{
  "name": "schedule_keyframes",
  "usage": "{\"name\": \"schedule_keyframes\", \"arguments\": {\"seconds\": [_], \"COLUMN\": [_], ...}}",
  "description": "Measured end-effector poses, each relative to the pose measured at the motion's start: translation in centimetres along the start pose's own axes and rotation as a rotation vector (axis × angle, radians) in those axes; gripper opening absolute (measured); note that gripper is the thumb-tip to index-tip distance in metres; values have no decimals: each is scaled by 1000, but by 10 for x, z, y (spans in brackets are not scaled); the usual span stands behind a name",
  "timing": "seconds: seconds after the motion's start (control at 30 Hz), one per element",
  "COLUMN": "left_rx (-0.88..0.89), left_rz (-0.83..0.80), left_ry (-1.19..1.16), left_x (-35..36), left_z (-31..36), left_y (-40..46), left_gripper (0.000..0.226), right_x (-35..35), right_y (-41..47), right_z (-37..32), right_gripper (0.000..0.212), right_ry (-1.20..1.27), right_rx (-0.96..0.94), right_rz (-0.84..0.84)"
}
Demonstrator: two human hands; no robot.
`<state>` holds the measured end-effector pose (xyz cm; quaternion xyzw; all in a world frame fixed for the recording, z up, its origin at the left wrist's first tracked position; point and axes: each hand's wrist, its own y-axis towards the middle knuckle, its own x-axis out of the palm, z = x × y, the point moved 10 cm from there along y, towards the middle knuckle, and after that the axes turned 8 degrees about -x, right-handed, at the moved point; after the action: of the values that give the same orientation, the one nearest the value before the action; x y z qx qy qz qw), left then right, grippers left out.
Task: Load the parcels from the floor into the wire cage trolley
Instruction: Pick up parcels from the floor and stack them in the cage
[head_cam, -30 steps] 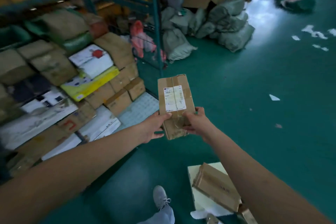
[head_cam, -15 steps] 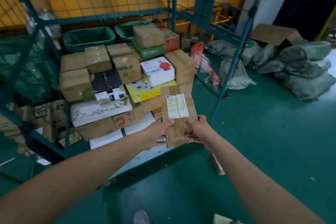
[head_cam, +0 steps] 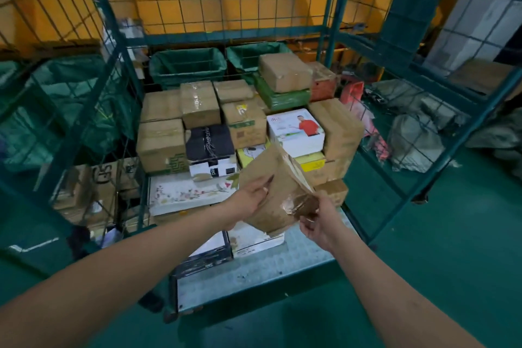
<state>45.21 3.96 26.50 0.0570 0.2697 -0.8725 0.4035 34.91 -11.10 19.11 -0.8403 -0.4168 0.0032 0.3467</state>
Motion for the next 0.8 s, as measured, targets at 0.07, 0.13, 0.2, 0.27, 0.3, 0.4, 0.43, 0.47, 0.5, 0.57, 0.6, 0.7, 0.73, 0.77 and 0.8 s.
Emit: {"name": "schedule_keyframes", "arguments": {"seconds": [0.07,0.13,0.2,0.27,0.3,0.4,0.43,0.47,0.5,0.57,0.6,0.7,0.73,0.77,0.8], "left_rx": [29,6,-83,-239,-295,-339,-343,-367,-372,-372,-377,-421,-438,-447,-448], "left_rz": [24,110,231,234,218,153,151,154,149,163,180,229,232,238,254], "left_ry": [-3,10,33,-172,-250,-232,-204,-201,-186,-154,-138,-93,-102,-97,-116], "left_x": [-12,-29,-51,-62,-64,-59,-58,-58,-58,-62,-66,-78,-82,-86,-92], "left_z": [1,-11,-27,-47,-55,-60,-60,-60,-62,-59,-58,-56,-57,-56,-62], "left_y": [15,39,60,78,97,130,143,160,171,212,235,287,306,324,344], "left_gripper": [41,40,65,110,121,98,89,85,84,87,88,87,85,84,85], "right_x": [4,8,14,18,21,25,28,31,31,39,45,61,66,71,78], "right_y": [22,43,65,85,104,144,160,181,195,231,251,303,323,343,365], "right_z": [0,0,0,-1,-2,1,2,2,2,-10,-17,-33,-36,-40,-44], "right_gripper": [35,38,42,42,40,40,41,41,42,37,31,23,22,22,23], "right_ry": [36,53,81,102,88,-20,-69,-113,-140,-184,-208,-221,-220,-222,-209], "right_rx": [23,40,66,91,107,127,144,159,169,199,218,283,298,310,304], "right_rz": [12,22,7,9,9,43,45,53,61,45,21,-18,-27,-24,-37]}}
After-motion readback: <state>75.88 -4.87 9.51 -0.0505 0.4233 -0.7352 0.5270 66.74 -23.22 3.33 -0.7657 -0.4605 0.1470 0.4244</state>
